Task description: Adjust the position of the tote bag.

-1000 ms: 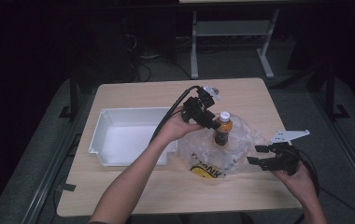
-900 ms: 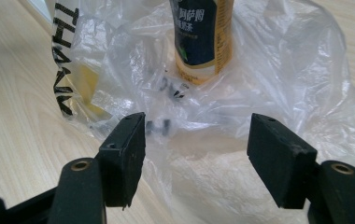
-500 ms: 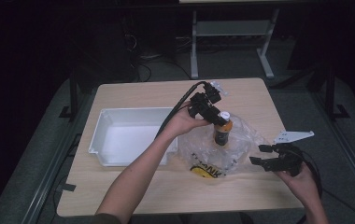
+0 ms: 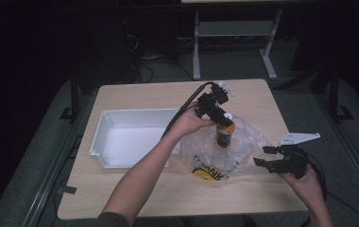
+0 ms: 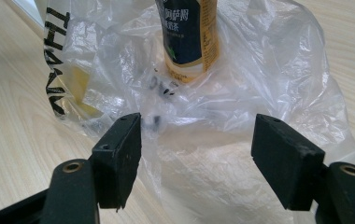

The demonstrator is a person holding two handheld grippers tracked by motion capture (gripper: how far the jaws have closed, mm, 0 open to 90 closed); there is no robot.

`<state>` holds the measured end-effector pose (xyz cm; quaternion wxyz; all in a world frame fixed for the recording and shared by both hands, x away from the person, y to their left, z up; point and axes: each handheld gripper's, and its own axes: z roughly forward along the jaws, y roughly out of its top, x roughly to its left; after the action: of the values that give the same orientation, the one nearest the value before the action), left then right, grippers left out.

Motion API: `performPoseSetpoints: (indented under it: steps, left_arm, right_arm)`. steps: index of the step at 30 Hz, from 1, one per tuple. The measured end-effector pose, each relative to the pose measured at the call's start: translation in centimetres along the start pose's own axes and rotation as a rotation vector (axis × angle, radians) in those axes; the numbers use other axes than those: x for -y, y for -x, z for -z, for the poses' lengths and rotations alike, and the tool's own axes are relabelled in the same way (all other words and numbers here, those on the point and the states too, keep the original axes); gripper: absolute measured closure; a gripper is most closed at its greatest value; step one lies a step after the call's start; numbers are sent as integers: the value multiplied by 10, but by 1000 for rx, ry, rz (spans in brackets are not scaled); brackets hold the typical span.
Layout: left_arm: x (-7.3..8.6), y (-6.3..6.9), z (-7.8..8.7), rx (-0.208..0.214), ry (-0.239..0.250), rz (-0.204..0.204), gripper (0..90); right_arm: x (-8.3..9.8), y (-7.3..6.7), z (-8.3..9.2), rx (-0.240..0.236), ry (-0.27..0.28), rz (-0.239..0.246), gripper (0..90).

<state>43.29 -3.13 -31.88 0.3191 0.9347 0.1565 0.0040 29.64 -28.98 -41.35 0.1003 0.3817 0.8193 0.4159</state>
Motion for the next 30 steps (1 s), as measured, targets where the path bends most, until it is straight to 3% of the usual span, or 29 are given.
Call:
performPoseSetpoints:
  steps: [14, 19, 30]
  left_arm:
    - [-4, -1, -5, -15, -7, 1, 556]
    - [-5, 2, -4, -33, -10, -25, 583]
    - [-7, 5, -5, -47, -20, -11, 589]
  right_arm:
    - [0, 1, 2, -11, 10, -16, 312]
    - [0, 2, 2, -11, 14, -12, 308]
    - [1, 3, 3, -4, 22, -12, 306]
